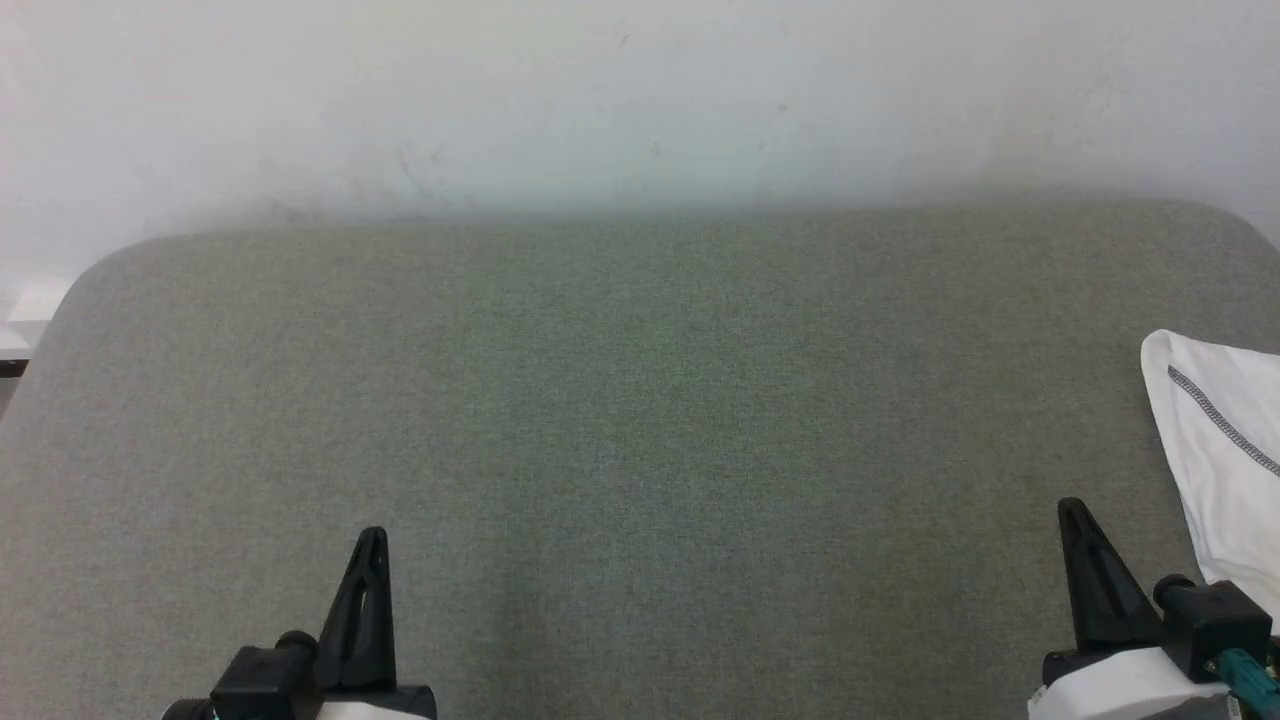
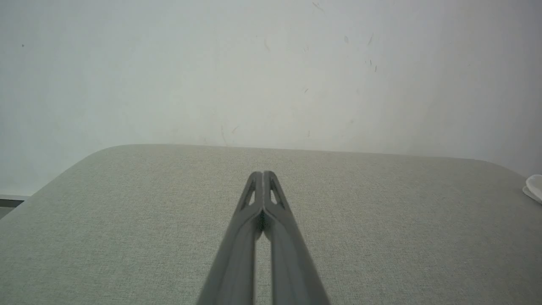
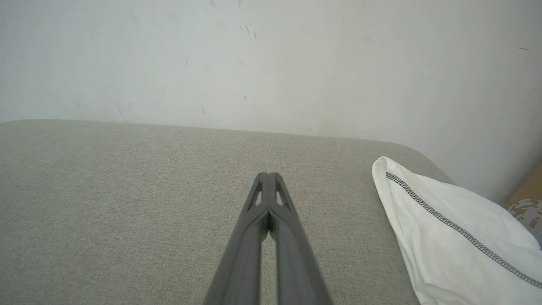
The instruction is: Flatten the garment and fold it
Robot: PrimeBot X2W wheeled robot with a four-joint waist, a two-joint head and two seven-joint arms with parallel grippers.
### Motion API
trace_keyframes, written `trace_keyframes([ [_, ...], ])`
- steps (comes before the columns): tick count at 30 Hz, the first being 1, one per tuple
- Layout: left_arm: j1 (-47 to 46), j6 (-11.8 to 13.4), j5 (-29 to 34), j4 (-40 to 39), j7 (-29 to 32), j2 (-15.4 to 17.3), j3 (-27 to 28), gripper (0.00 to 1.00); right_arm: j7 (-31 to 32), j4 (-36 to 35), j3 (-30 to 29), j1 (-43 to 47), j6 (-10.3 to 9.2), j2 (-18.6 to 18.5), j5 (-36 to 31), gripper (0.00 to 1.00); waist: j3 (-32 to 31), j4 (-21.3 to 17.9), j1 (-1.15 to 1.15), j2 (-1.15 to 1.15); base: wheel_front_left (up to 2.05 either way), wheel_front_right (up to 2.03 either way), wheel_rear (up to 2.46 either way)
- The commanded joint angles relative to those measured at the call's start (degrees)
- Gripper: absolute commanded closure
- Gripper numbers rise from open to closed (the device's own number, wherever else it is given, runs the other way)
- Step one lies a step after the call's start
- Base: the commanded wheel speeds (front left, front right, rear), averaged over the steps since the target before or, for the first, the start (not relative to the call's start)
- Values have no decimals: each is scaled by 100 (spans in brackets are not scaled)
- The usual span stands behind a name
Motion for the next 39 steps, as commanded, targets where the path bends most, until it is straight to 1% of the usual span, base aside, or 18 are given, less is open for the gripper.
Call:
trace_keyframes([
  [1, -105, -34, 75, 39, 29, -29, 36, 100, 37, -29, 20, -110, -3, 4, -11, 100, 0, -1, 0, 0, 0, 0, 0],
  [39, -493, -157, 388, 260, 462, -120, 168, 100, 441, -119, 236, -334, -6, 9, -29, 100, -13, -19, 0, 0, 0, 0, 0],
])
